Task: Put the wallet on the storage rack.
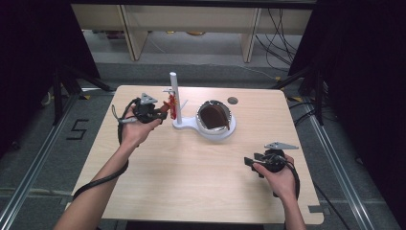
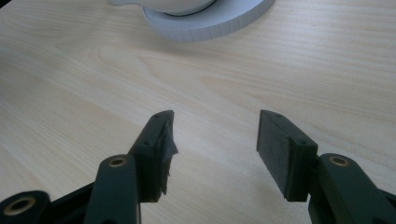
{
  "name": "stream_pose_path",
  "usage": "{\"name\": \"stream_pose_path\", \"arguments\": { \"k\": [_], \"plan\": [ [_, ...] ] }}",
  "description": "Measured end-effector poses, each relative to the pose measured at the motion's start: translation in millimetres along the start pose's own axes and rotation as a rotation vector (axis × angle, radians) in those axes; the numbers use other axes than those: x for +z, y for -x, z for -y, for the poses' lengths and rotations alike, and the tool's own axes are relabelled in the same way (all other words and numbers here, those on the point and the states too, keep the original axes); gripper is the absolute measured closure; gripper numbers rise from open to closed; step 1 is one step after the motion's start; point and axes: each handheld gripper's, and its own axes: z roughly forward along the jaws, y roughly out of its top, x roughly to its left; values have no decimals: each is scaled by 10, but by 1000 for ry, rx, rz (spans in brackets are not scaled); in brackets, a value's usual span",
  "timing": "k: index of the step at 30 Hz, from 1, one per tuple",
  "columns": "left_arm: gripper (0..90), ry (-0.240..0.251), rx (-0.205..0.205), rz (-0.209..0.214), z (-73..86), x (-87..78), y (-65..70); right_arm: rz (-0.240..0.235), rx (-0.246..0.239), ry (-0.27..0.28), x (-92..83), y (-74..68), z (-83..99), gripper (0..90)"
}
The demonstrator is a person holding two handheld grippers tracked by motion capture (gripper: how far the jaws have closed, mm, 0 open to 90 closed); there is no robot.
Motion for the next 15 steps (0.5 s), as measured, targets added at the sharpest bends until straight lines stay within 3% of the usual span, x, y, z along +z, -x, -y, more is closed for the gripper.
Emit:
{"name": "stream_pose_path", "arguments": {
  "k": [1, 2, 6, 7, 8, 12, 14, 15],
  "plan": [
    [668, -17, 16, 4, 3, 1, -7, -1, -2, 0, -1, 2, 0, 470],
    [665, 6, -13, 7, 10, 30, 12, -9, 28, -8, -6, -23, 1, 470],
    [650, 3, -14, 18, 29, 56, 9, -9, 27, -5, -10, -24, -1, 469],
    [644, -20, 8, 23, 34, 46, -6, -8, 29, -2, -8, -24, -1, 469],
    [636, -9, -9, 28, 42, 57, 4, 10, -7, 5, -17, -1, -5, 469],
    [576, -4, -19, 28, 67, 64, 9, -2, -4, 7, -12, 5, -3, 468],
    [525, -26, 0, 31, 83, 56, -13, 1, -8, 6, -12, 4, -1, 468],
    [503, -8, -23, 23, 98, 68, -2, 10, -9, 6, -19, 1, -2, 468]
  ]
}}
